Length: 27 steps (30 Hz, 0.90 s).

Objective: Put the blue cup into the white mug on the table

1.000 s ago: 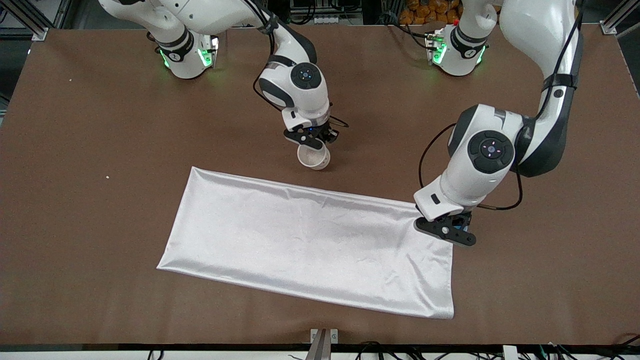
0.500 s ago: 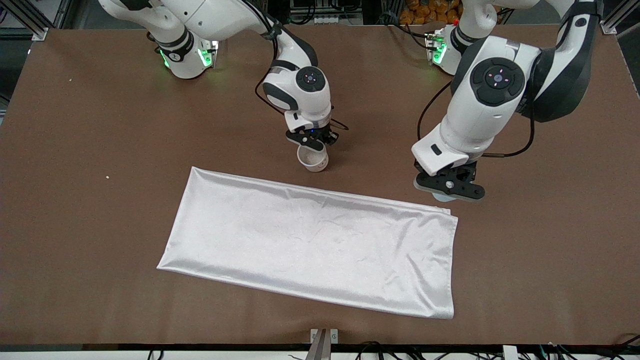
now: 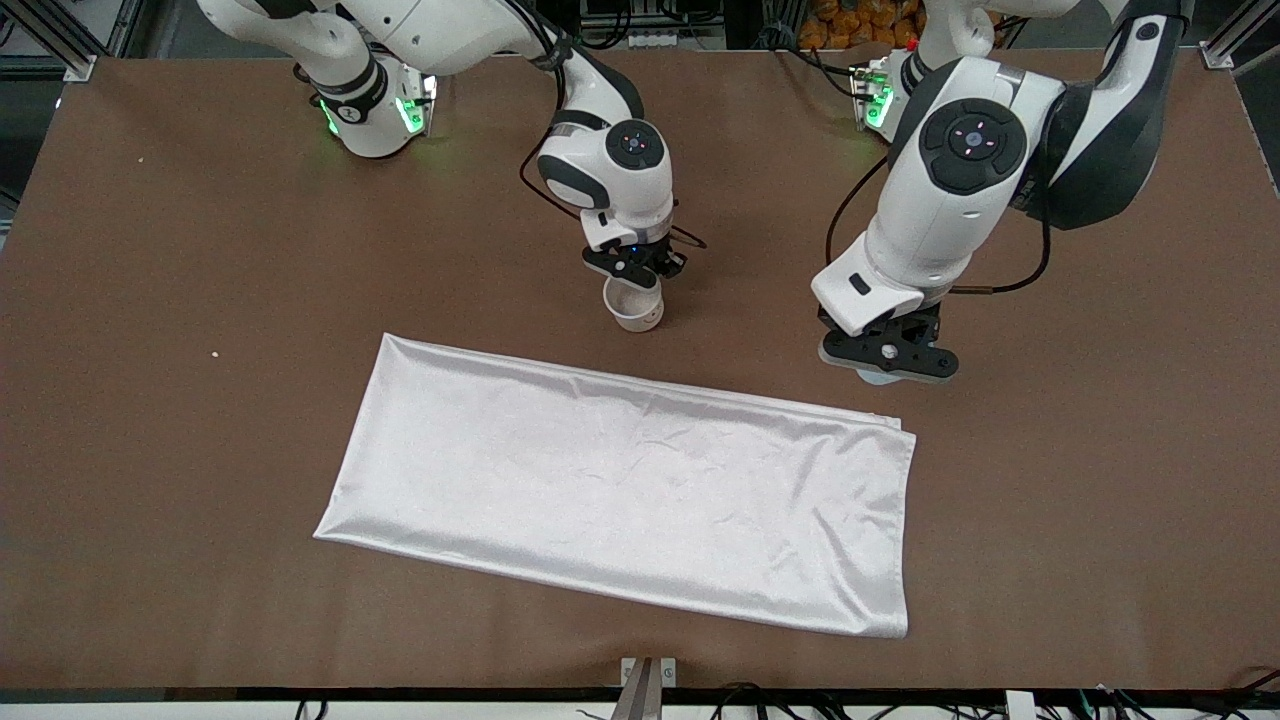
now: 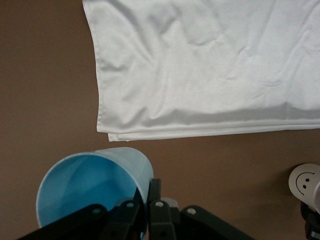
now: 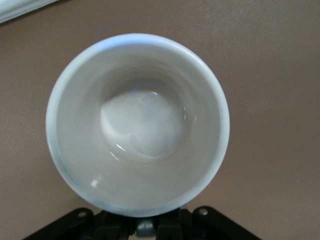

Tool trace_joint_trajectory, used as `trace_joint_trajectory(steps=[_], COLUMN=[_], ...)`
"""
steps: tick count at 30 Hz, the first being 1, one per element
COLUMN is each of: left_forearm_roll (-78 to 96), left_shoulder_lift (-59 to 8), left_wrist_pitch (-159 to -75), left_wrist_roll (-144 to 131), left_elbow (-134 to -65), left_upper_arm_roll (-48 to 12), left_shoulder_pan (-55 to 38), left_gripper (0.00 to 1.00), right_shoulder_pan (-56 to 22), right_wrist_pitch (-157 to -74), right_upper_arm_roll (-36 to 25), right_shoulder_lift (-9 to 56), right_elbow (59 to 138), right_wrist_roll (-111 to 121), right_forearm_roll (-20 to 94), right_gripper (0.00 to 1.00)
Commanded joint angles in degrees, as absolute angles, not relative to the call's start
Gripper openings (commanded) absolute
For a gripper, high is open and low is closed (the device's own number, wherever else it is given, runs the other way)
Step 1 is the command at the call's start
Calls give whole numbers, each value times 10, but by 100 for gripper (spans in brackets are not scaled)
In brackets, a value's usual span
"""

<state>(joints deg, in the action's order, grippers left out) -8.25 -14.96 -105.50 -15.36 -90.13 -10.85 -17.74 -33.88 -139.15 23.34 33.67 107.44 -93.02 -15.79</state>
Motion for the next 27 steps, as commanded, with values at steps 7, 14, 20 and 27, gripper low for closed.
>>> trace_joint_trajectory(steps=[7, 14, 20, 27], left_forearm_roll=[-84, -83, -83, -83], left_shoulder_lift=[-147, -149, -149, -150], left_wrist_pitch=[-1060, -1060, -1061, -1061], left_wrist_roll=[-166, -166, -167, -168], left_elbow=[-907, -906, -906, -906], left_upper_arm_roll=[-113, -113, -113, -113], left_shoulder_pan=[-171, -173, -174, -178], left_gripper=[0, 0, 0, 0], right_shoulder_pan=[-353, -353, -352, -331], right_wrist_pitch=[-1382, -1379, -1326, -1273], right_upper_arm_roll=[231, 237, 247, 256], right_shoulder_lift=[335, 315, 282, 258], right_elbow=[1068, 1066, 1056, 1036], right_wrist_roll=[-947, -962, -957, -933], right_forearm_roll=[-171, -167, -164, -162], right_gripper=[100, 100, 100, 100])
